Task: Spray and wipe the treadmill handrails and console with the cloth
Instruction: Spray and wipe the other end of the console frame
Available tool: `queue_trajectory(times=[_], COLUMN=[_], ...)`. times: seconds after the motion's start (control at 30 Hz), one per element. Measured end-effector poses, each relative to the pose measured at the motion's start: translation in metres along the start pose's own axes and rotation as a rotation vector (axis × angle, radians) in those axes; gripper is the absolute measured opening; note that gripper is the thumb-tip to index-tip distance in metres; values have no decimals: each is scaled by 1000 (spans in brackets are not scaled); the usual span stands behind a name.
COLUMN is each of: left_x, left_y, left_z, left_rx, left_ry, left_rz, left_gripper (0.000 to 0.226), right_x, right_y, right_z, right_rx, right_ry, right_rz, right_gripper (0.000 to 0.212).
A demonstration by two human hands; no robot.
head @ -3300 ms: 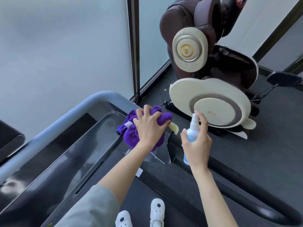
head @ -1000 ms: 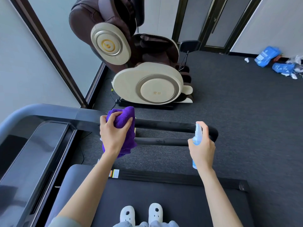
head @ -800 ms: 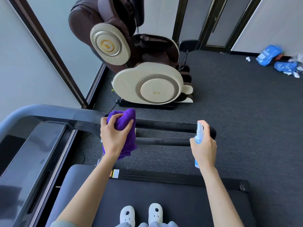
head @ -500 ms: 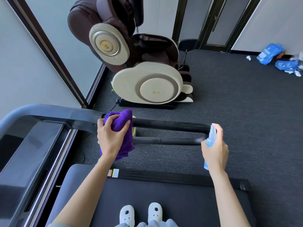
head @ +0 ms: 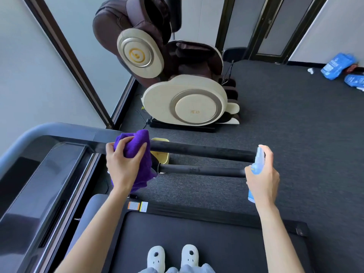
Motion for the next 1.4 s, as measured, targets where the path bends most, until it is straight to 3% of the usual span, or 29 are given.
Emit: queue_trajectory(times=[0.17, 0.33, 0.53, 0.73, 0.83, 1.03, 1.2, 1.4], left_x=[-28, -61, -68, -46, -48, -72, -75, -62], left_y=[13, -31, -82, -155, -132, -59, -76, -122], left_z=[9, 15, -9, -56, -40, 1, -7, -37], left_rx=[-71, -442, -690, -725, -778, -821, -756, -757], left_ry=[10, 15, -66, -225, -308, -258, -137, -255], left_rz=[-75, 61, 70, 274, 260, 138, 126, 227], left_gripper=[35, 40, 52, 48, 50, 49, 48, 48], right_x=[-1, -1, 6, 9, 7, 10, 23, 43], right_y=[-17, -33, -44, -54, -64, -68, -49, -29], right_z=[22, 38, 39, 50, 62, 77, 58, 29], right_rx=[-31, -36, -77, -72, -79, -122, -131, -133], right_ry=[55, 95, 76, 119, 134, 137, 76, -11], right_rz=[35, 63, 80, 78, 95, 88, 60, -9], right_gripper=[69, 69, 68, 69, 69, 68, 67, 67])
Point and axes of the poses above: each hand's wrist, its own x-axis away from the middle knuckle, its own y-axis out of the back of the hand, z = x × y, the point moved 8 cm from there along -x, towards the middle knuckle, and after that the axes turned 14 degrees about z, right-handed, at the moved point
